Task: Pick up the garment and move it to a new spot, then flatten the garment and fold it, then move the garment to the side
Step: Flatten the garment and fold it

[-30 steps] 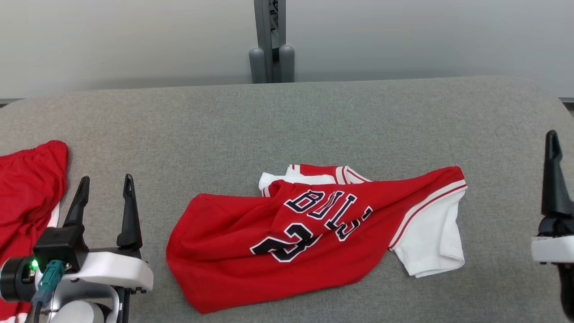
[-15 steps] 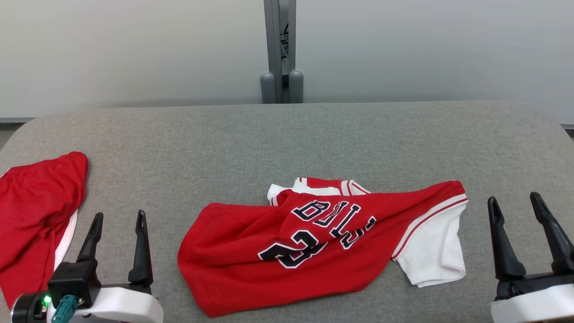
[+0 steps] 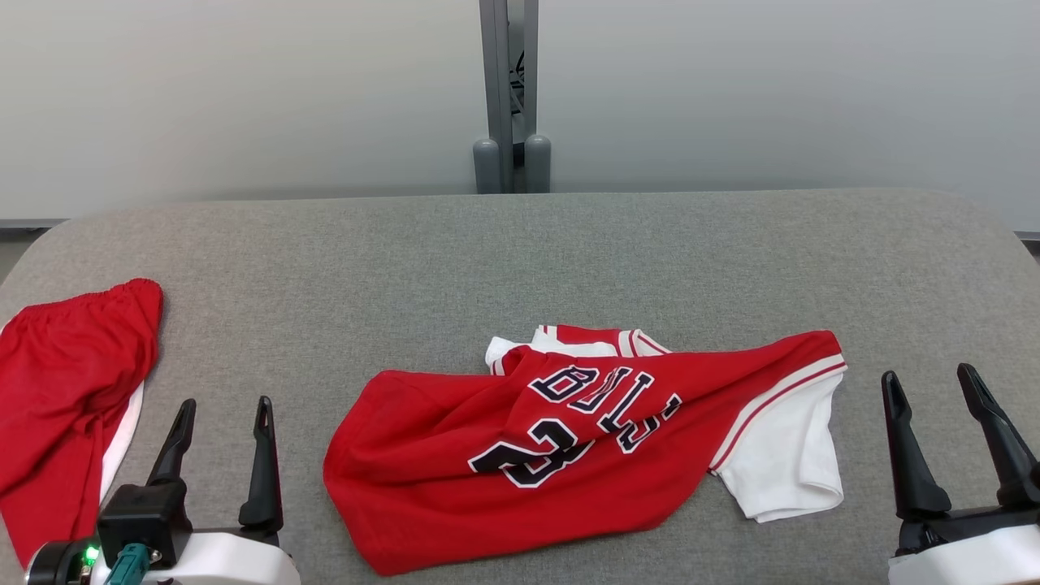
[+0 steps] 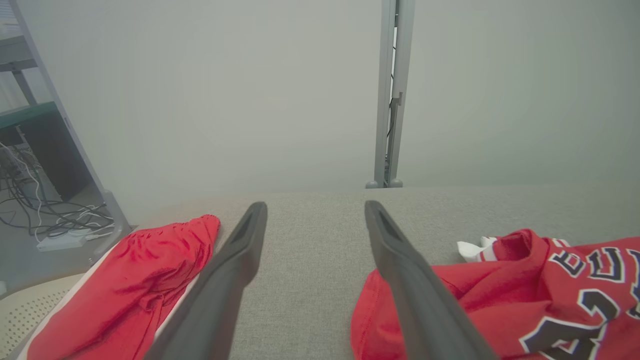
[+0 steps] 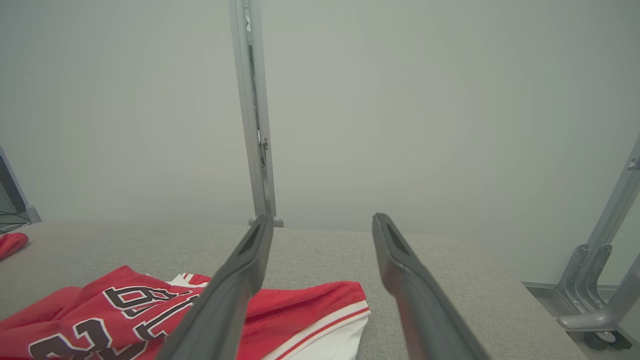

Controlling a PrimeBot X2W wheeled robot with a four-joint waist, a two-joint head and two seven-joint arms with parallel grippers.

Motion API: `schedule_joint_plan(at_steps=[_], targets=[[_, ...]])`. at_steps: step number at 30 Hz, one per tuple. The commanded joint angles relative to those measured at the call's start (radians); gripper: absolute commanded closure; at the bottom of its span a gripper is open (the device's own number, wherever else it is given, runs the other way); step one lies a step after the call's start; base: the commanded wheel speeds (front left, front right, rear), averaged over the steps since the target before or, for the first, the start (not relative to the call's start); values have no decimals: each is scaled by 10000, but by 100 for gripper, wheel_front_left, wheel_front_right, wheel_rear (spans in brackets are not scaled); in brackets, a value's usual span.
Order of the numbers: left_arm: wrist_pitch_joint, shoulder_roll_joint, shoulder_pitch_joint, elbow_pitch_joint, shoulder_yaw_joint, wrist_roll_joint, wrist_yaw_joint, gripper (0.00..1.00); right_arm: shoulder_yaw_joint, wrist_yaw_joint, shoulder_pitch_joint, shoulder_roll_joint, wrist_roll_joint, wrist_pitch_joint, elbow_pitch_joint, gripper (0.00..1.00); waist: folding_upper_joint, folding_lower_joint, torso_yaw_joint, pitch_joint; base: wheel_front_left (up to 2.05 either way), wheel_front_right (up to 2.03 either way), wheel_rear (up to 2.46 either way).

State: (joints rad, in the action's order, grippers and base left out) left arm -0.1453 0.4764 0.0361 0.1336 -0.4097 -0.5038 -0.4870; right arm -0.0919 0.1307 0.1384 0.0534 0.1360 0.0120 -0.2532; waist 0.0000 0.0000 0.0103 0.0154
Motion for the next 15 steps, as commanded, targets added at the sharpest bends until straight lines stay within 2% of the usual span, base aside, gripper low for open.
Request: schedule_joint_plan(at_steps=[1, 10, 15], targets=[[-8, 50, -48, 28, -6, 28, -70, 0, -51, 2, 64, -7, -14, -18, -47, 0, 0, 0, 11, 8, 0, 0, 0], [160, 78, -357, 120, -260, 227, 17, 0, -126, 2, -61, -13, 80, -47, -2, 0, 0, 0, 172, 187, 0, 0, 0], [431, -37, -587, 26, -710, 276, 290, 0, -120, 2, -213, -10, 175, -63, 115, 0, 0, 0, 227, 383, 0, 0, 0]])
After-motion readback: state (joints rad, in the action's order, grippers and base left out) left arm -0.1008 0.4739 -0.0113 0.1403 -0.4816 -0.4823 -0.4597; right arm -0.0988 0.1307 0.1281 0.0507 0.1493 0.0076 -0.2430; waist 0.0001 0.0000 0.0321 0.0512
